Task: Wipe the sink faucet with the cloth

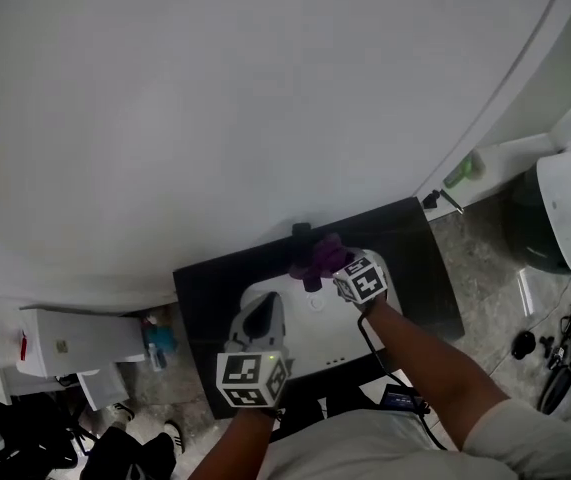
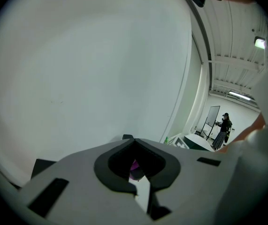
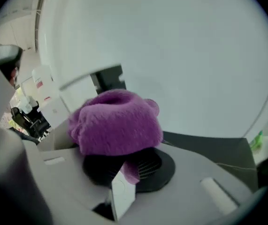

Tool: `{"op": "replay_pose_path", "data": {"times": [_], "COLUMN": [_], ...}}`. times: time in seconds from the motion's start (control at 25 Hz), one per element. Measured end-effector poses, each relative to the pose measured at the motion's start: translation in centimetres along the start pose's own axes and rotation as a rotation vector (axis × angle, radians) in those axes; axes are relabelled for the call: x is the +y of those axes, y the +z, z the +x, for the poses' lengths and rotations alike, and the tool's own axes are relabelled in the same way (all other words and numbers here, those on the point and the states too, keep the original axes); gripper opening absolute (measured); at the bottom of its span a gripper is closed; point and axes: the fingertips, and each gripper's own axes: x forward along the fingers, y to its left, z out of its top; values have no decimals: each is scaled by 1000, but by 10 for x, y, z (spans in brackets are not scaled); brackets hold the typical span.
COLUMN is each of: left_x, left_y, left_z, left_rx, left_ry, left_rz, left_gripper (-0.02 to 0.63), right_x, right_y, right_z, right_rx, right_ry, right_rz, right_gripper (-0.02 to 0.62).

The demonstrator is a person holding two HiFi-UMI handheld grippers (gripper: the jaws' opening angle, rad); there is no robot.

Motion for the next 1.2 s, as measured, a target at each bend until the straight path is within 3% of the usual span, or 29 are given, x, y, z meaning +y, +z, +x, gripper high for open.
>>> {"op": "replay_pose_path", "data": {"times": [0.24, 0.44, 0.64, 0.84, 1.2], "left_x": [-30, -50, -69, -71, -67], "left_y": [33, 83, 119, 135, 141], "left_z": [-29, -52, -83, -96, -102], "left_rx": [-50, -147, -224, -260, -274], "left_ry": [-25, -41, -50, -42, -34], "left_rz": [32, 82, 126, 150, 150], "left_gripper": [5, 5, 5, 5, 5], "right_x": [59, 114, 150, 164, 173], "right_y": [81, 147, 183, 204, 208], "right_z": [-136, -231, -298, -322, -318], "right_rx": [-266, -469, -607, -659, -638], "right_ry": [84, 145, 159, 141, 136], "right_rz": [-14, -56, -79, -112, -134], "right_gripper": [53, 54, 52, 51, 48]}}
